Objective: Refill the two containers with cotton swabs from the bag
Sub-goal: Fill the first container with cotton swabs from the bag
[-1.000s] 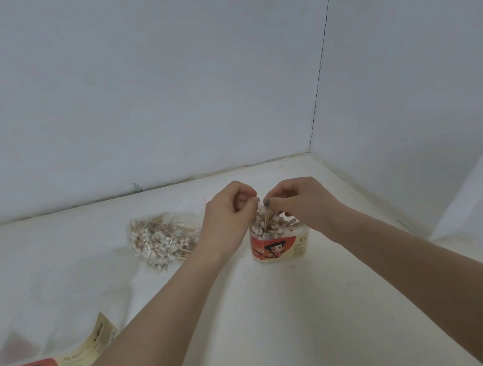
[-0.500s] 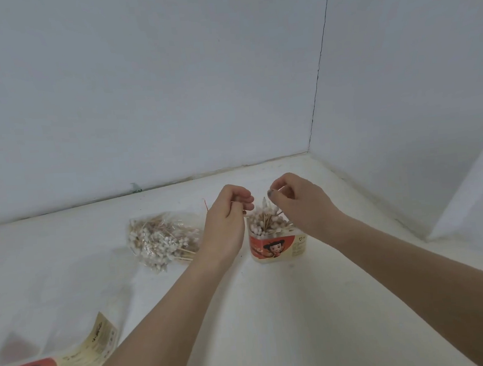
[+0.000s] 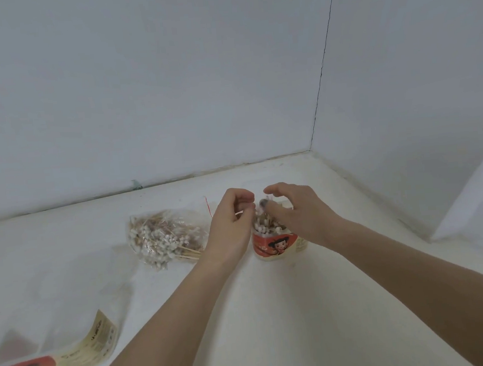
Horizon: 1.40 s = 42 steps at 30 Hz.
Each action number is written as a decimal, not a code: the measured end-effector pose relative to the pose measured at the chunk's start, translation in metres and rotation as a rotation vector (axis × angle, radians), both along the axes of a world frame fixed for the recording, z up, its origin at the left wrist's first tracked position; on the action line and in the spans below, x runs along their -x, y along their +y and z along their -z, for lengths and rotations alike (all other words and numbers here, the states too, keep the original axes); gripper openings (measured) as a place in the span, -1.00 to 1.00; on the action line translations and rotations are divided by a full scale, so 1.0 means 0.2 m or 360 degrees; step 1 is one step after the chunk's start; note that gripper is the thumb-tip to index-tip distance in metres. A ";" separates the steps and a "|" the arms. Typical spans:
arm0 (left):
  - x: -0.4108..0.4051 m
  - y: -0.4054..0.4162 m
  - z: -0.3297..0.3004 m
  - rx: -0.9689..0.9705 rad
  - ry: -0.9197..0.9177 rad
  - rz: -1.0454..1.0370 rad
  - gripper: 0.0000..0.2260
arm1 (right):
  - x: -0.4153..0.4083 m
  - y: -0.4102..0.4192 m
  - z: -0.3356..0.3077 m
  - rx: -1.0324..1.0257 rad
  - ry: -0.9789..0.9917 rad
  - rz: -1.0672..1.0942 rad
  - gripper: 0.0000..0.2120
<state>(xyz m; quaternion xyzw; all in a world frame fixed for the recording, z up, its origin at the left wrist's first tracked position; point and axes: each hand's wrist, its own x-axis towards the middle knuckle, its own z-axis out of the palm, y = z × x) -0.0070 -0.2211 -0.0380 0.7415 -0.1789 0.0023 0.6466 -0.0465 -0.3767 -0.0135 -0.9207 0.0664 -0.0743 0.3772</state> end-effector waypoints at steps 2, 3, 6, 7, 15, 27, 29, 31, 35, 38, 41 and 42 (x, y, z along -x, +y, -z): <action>-0.01 -0.01 0.00 -0.0008 -0.0007 -0.0016 -0.81 | 0.01 0.02 0.01 0.0049 -0.0008 0.0014 -0.39; -0.01 -0.01 0.00 -0.0014 -0.0008 -0.0028 -0.82 | 0.01 0.03 0.02 0.0035 -0.0023 0.0031 -0.36; -0.02 -0.03 -0.01 -0.0013 -0.0022 -0.0058 -0.87 | 0.00 0.02 0.01 -0.0153 -0.0069 0.0032 -0.57; -0.02 -0.03 -0.02 -0.0007 -0.0014 -0.0058 -0.89 | 0.00 0.02 0.00 -0.0265 -0.0047 0.0006 -0.66; 0.00 -0.02 0.02 -0.0045 0.0023 0.0029 -0.78 | 0.05 -0.02 0.00 -0.0538 0.0012 -0.0098 -0.75; 0.02 -0.04 -0.01 0.0068 0.0086 0.0032 -0.94 | 0.04 -0.01 0.00 -0.0747 0.0000 0.0037 -0.85; 0.01 -0.05 -0.01 0.0079 0.0085 0.0031 -0.95 | 0.04 -0.01 0.01 -0.0736 -0.0025 0.0038 -0.85; 0.01 -0.05 -0.01 0.0090 0.0127 0.0037 -0.94 | 0.04 0.00 0.02 -0.0719 -0.0061 0.0064 -0.85; 0.01 -0.06 -0.01 0.0156 0.0308 0.0042 -0.94 | 0.04 0.00 0.02 -0.0736 -0.0068 0.0078 -0.86; 0.02 -0.05 -0.03 0.0122 0.0346 -0.0004 -0.87 | 0.04 -0.01 0.00 -0.0869 0.0023 0.0073 -0.85; 0.03 -0.03 -0.02 0.0084 0.0228 0.0032 -0.90 | 0.04 -0.02 0.01 -0.0796 0.0022 0.0055 -0.82; 0.04 -0.02 -0.02 0.0063 0.0157 0.0045 -0.91 | 0.04 -0.01 0.02 -0.0767 -0.0003 0.0061 -0.82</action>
